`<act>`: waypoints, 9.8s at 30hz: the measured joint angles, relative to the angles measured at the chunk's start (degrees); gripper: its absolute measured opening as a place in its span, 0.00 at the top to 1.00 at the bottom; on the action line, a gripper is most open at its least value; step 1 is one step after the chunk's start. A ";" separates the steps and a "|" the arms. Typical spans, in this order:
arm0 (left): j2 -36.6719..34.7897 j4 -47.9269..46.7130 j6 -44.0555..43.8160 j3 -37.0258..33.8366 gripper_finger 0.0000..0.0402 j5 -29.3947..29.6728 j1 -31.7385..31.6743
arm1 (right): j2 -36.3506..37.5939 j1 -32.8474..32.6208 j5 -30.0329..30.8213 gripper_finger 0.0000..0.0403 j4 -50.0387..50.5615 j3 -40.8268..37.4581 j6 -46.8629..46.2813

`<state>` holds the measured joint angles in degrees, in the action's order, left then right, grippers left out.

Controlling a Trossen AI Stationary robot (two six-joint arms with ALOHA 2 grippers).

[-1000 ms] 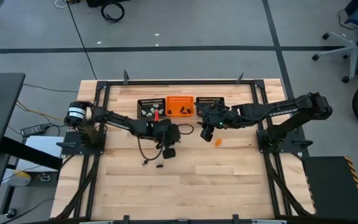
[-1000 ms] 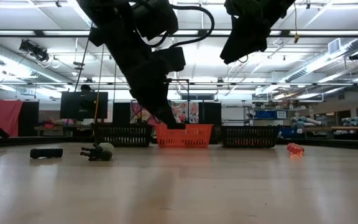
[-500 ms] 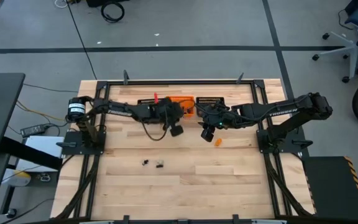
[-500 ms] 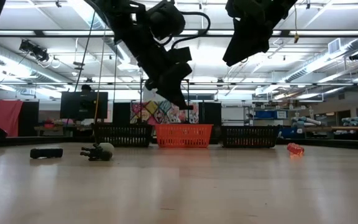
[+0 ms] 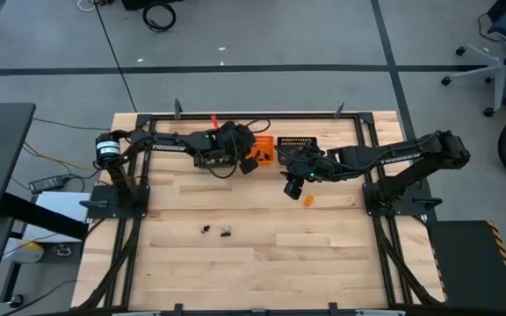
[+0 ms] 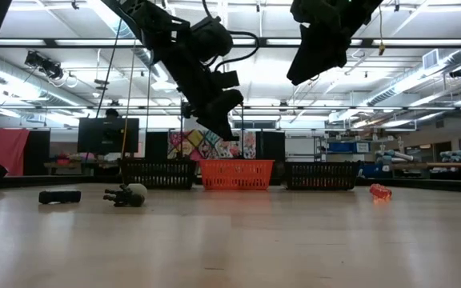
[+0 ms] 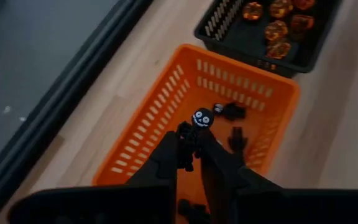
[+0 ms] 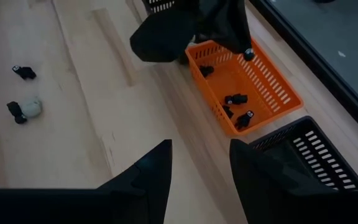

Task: Sort Halloween decoration
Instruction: Put the black skeleton toy into the orange bin, then put the white skull toy into the left black bin, then put the black skeleton toy into the orange bin

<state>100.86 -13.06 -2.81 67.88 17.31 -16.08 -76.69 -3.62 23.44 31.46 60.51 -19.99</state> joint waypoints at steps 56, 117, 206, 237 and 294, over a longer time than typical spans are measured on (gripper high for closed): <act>0.68 -26.05 -11.64 -0.05 0.63 -12.38 32.48 | 0.00 -0.11 -2.38 0.59 -2.70 0.00 -0.91; 4.63 -14.87 -17.61 -6.32 0.96 -10.92 31.41 | 0.00 -0.81 -2.05 0.59 -1.90 0.04 0.26; -6.61 -20.22 -11.48 -7.44 0.93 0.10 22.97 | 0.02 0.37 -2.00 0.59 -1.54 0.00 0.63; -10.38 -20.61 -1.98 -7.64 0.78 -0.53 -4.04 | 0.02 1.11 -1.61 0.59 -1.80 0.00 0.02; -1.74 -15.84 -17.60 -8.22 0.64 -11.65 36.33 | 0.02 -0.99 -4.06 0.59 -4.81 -2.14 -1.31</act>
<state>99.12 -28.90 -20.42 59.67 5.66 20.25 -76.66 -4.61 19.38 26.65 58.37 -21.30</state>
